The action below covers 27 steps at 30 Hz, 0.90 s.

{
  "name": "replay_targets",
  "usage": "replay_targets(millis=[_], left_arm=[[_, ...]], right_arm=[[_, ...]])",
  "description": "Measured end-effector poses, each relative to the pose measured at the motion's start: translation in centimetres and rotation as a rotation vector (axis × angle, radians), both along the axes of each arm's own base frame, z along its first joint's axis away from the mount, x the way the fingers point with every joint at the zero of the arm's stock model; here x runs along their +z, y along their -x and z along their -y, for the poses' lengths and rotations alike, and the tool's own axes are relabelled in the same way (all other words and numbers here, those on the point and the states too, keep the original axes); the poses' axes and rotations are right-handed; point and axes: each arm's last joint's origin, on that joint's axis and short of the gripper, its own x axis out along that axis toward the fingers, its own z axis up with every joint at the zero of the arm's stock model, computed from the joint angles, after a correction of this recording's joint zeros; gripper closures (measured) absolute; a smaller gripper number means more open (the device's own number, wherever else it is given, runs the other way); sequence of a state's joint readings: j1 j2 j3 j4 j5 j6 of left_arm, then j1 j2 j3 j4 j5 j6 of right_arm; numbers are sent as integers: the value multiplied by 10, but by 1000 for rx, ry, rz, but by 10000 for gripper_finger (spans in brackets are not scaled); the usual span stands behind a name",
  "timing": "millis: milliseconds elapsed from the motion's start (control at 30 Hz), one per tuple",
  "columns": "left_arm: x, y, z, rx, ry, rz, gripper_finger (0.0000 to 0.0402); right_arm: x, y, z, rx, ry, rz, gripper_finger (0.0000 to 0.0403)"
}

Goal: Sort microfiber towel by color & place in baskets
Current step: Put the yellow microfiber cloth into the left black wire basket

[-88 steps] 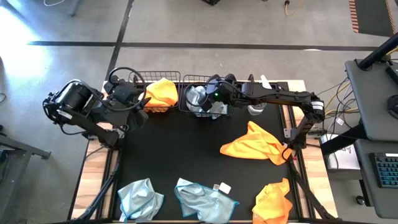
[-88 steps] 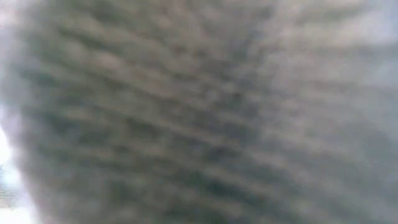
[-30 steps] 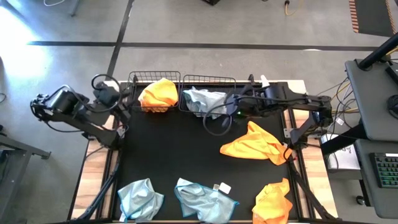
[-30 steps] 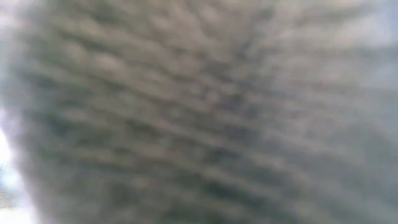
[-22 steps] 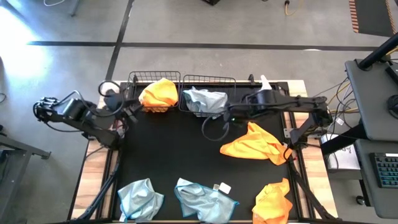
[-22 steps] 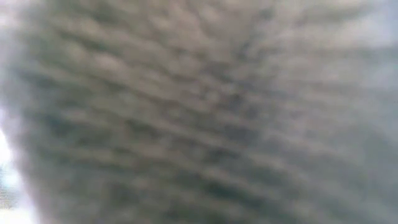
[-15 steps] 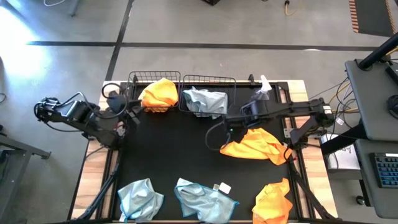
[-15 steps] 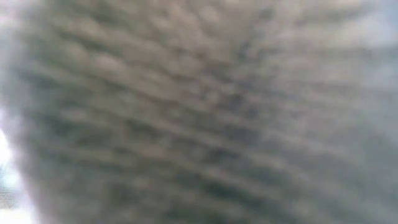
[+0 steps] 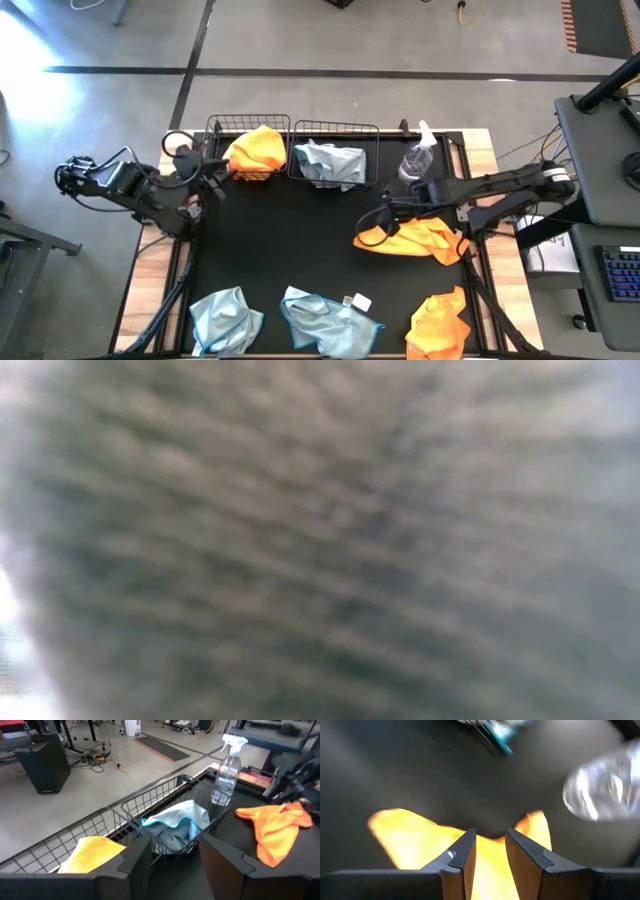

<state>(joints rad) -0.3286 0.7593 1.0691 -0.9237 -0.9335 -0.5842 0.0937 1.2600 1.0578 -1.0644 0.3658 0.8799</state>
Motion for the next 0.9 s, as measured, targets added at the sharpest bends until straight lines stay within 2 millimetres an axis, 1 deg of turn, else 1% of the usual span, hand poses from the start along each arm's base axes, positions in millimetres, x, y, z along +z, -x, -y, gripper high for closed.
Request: replay_targets(millis=[100, 200, 400, 567, 900], left_arm=[[2, -2, 1, -1, 8, 29, 251], [4, -3, 1, -1, 17, 54, 251], [7, -4, 1, 0, 32, 94, 251], [9, -5, 2, 0, 39, 115, 251], [10, -6, 2, -1, 44, 126, 251]], right_arm=[[-18, 18, 1, -91, -31, -24, 305], [-33, 31, 1, -148, -76, -47, 305], [-60, 45, -1, -195, -177, -112, 295], [-72, 47, -4, -196, -214, -157, 286], [-87, 57, -5, -188, -240, -230, 260]])
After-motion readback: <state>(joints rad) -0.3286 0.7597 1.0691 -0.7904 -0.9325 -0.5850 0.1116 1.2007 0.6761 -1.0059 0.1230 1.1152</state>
